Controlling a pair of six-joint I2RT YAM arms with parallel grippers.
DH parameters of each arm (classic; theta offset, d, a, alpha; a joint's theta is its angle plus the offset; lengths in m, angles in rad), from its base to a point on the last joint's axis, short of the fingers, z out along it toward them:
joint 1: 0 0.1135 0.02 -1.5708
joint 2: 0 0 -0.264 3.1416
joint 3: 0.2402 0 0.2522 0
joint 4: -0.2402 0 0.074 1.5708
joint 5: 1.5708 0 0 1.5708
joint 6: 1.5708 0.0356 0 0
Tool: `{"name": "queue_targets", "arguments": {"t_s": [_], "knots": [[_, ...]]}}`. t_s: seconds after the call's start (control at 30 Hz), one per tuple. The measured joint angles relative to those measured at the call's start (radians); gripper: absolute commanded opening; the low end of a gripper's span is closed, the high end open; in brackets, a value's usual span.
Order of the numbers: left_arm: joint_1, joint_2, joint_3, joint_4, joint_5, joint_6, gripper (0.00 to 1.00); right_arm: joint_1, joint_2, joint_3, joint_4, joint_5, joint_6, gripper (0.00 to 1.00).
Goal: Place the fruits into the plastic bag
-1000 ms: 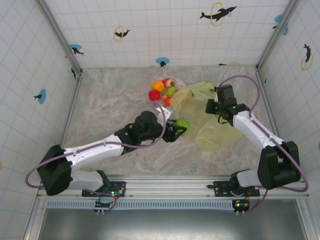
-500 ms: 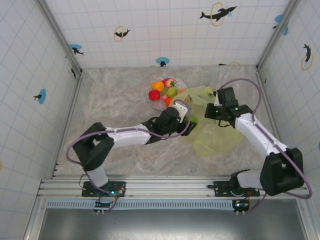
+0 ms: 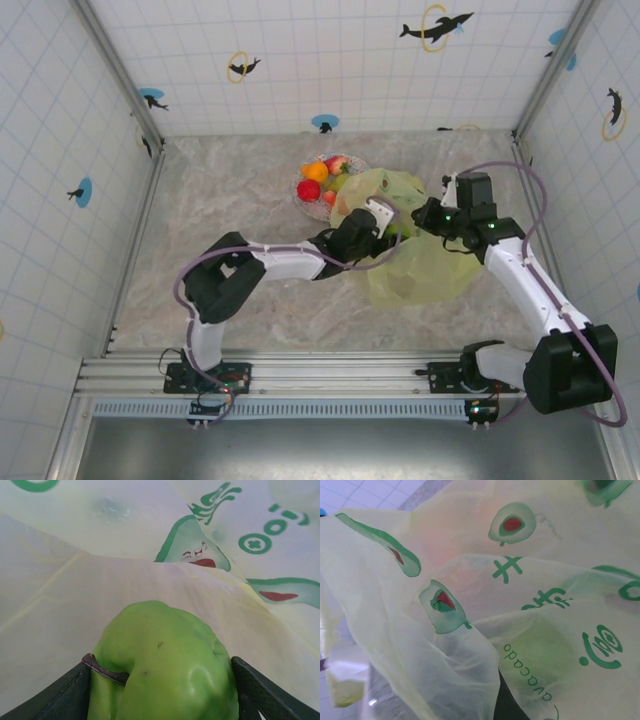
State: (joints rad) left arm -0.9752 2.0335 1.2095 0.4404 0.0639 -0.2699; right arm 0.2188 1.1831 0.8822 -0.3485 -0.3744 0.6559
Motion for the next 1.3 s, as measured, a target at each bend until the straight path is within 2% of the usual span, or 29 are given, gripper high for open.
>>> {"name": "queue_targets", "arguments": {"t_s": [0.13,0.3,0.4,0.6,0.77,0.97,1.3], "knots": [[0.000,0.103,0.073,0.054,0.029,-0.054,0.67,-0.009,-0.011,-0.048,0.062,-0.048,0.071,0.00],[0.000,0.190,0.136,0.112,0.060,-0.126,0.76,-0.014,-0.019,-0.087,0.113,-0.073,0.121,0.00],[0.000,0.206,0.147,0.122,0.074,-0.150,0.83,-0.023,-0.019,-0.098,0.138,-0.077,0.133,0.00],[0.001,0.196,0.131,0.128,0.084,-0.149,0.90,-0.032,-0.019,-0.100,0.140,-0.065,0.111,0.00],[0.008,0.104,0.027,0.123,0.096,-0.142,0.90,-0.042,-0.019,-0.100,0.103,-0.009,0.039,0.00],[0.043,-0.112,-0.128,0.085,0.140,-0.104,0.89,-0.048,-0.002,-0.085,0.021,0.090,-0.085,0.00],[0.149,-0.477,-0.268,-0.127,0.386,-0.043,0.88,-0.049,0.032,-0.077,0.017,0.128,-0.158,0.00]]}}
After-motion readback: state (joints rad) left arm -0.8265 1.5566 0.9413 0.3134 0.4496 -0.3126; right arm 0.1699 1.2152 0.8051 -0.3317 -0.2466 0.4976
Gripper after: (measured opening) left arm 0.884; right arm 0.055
